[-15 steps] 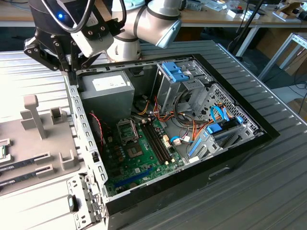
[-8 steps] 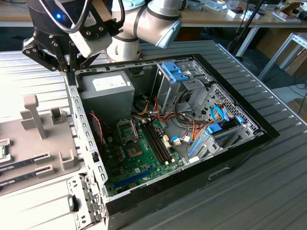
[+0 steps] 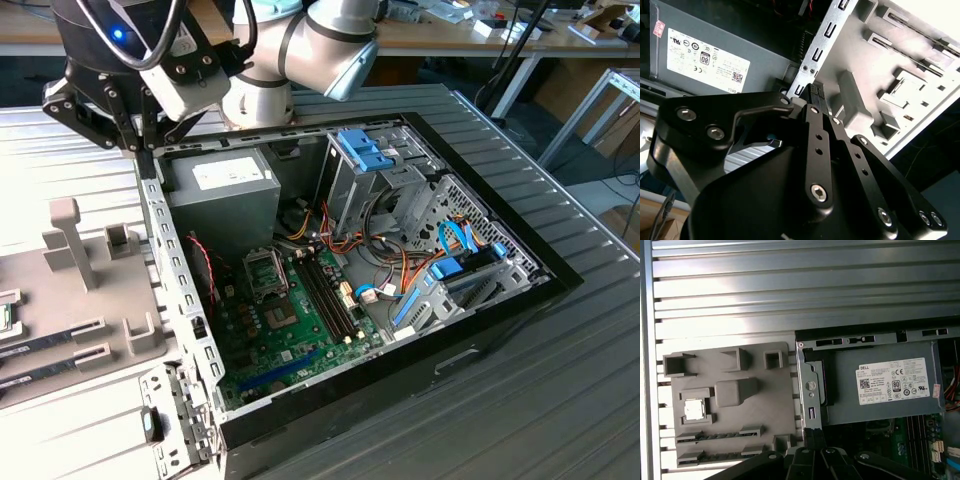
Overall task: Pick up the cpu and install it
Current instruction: 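Reach for the cpu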
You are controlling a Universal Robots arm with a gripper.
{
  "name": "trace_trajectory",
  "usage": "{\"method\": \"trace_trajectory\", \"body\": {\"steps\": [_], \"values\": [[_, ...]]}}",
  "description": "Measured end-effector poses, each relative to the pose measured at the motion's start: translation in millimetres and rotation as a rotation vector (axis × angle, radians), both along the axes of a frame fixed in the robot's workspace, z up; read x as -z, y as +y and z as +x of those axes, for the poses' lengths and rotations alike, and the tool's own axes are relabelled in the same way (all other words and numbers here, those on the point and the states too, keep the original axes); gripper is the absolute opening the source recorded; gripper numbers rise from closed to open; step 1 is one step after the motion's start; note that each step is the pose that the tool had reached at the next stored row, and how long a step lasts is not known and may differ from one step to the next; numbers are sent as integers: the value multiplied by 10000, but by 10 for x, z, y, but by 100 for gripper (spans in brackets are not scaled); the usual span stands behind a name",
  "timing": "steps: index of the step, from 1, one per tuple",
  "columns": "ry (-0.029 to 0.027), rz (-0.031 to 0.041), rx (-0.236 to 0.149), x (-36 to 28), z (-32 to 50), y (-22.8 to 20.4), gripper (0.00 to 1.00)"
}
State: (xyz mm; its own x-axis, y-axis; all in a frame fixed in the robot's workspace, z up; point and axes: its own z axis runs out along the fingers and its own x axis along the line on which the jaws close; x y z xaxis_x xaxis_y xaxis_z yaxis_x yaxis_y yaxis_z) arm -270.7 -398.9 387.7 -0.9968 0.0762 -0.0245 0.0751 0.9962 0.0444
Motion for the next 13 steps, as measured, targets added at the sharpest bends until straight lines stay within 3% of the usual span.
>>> {"method": "trace_trajectory", "body": {"steps": [13], "values": [[0,0,0,5,-28,0,10]]}}
